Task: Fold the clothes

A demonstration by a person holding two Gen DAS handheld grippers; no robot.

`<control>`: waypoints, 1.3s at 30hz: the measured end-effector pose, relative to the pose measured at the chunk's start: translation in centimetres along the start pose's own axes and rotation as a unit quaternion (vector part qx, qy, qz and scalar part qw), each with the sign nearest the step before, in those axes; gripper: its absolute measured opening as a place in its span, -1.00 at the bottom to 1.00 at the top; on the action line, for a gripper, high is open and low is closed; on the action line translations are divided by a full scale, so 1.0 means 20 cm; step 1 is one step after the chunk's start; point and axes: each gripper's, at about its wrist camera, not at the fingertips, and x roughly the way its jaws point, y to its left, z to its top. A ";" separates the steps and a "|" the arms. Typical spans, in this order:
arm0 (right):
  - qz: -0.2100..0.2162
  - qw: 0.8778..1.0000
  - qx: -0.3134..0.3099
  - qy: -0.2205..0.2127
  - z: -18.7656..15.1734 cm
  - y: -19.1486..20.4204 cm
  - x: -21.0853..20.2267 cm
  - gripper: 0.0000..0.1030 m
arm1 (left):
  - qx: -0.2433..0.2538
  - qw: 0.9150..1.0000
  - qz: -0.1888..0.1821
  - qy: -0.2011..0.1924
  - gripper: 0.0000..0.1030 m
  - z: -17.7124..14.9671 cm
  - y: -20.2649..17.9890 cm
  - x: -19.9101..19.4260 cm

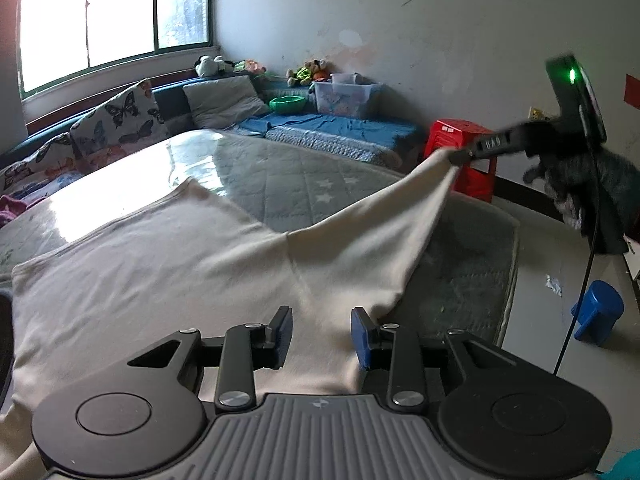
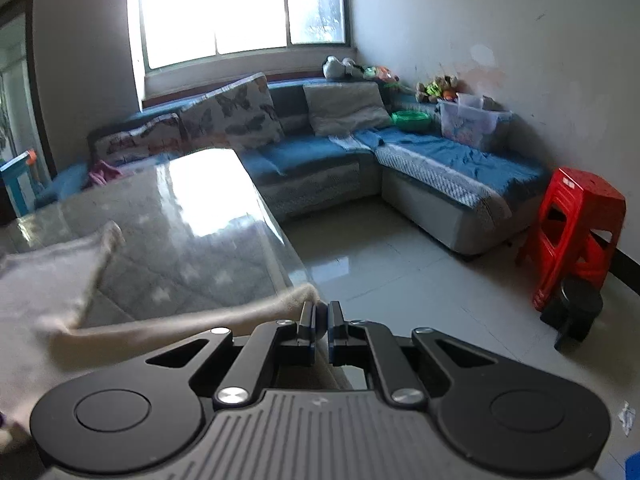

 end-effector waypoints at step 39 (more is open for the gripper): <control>0.311 0.908 -0.281 -0.006 0.01 1.35 -0.26 -0.40 | -0.181 0.974 0.132 -0.023 -0.18 -0.35 0.47 -0.48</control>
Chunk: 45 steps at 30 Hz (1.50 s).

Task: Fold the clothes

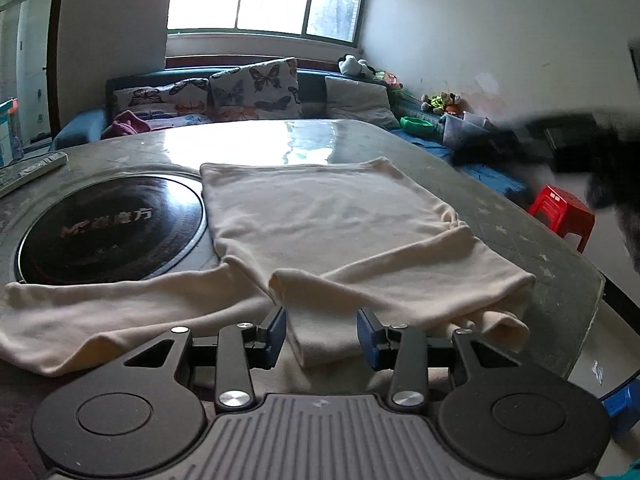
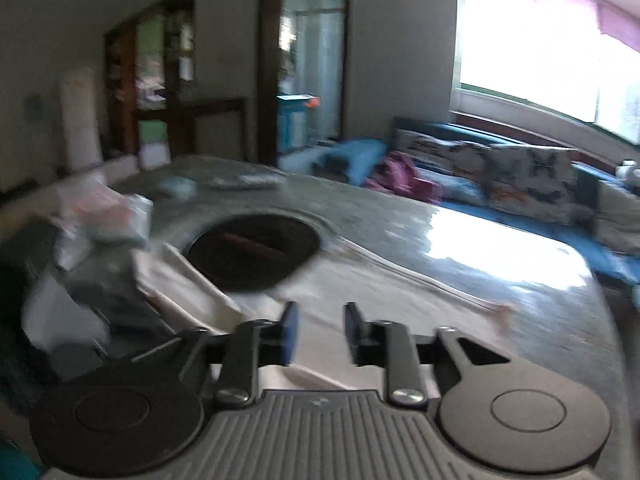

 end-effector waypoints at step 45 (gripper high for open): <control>0.000 0.992 -0.079 0.093 -0.23 -0.27 0.18 -0.44 | -0.031 0.997 0.067 -0.005 -0.66 0.04 0.16 -0.03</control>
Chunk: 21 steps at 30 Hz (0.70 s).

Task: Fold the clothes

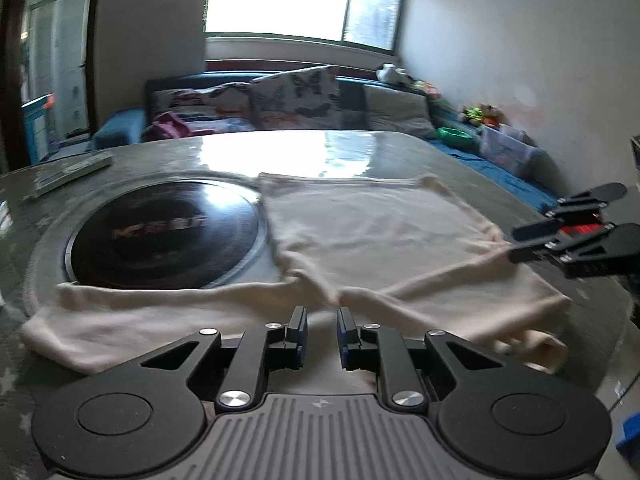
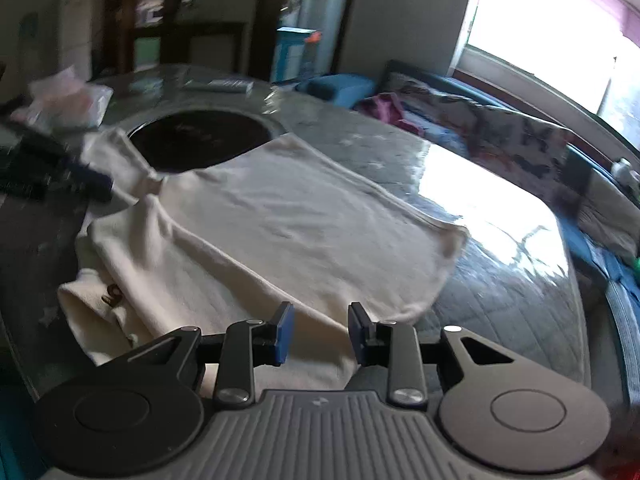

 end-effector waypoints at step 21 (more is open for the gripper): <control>0.032 0.998 -0.033 0.036 0.01 -0.15 0.01 -0.93 | -0.006 0.998 0.051 0.031 -0.62 0.01 0.12 0.14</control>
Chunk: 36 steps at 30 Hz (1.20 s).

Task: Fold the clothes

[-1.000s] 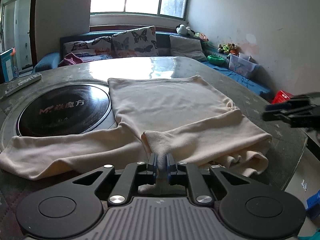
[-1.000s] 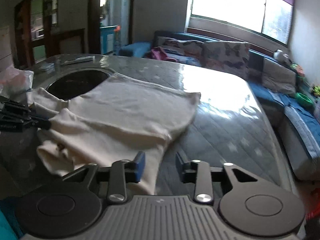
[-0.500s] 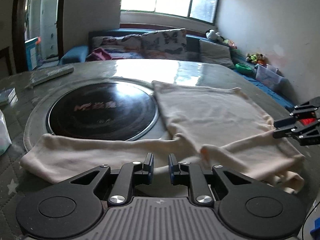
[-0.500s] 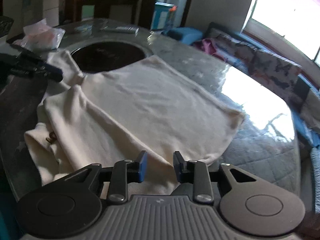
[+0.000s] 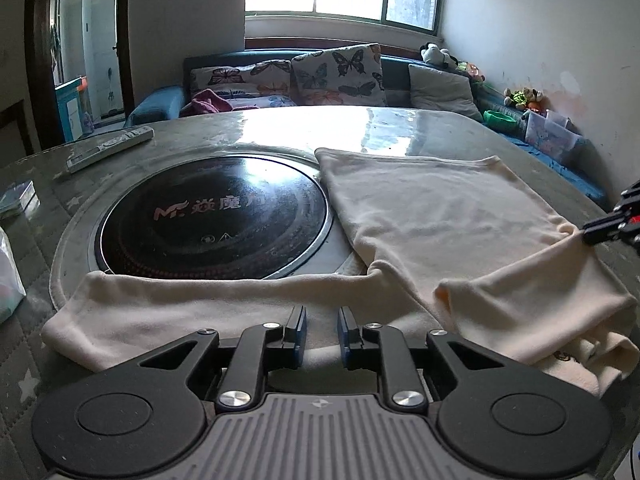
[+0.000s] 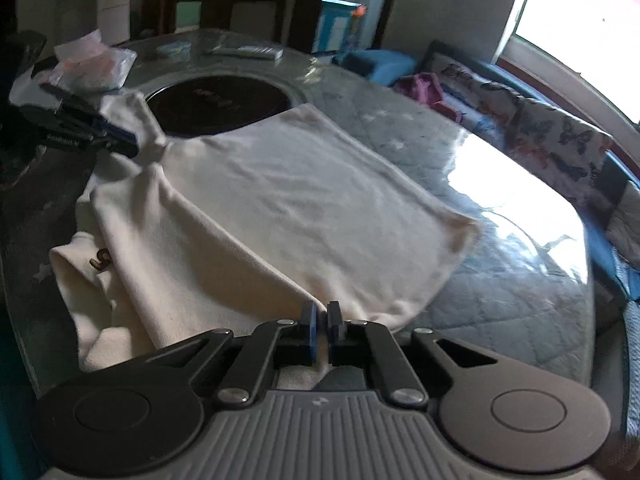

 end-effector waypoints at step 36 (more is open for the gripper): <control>-0.024 0.999 0.022 -0.021 -0.12 -0.04 -0.05 -0.63 | 0.067 0.995 -0.075 0.015 -0.74 0.10 -0.42 0.09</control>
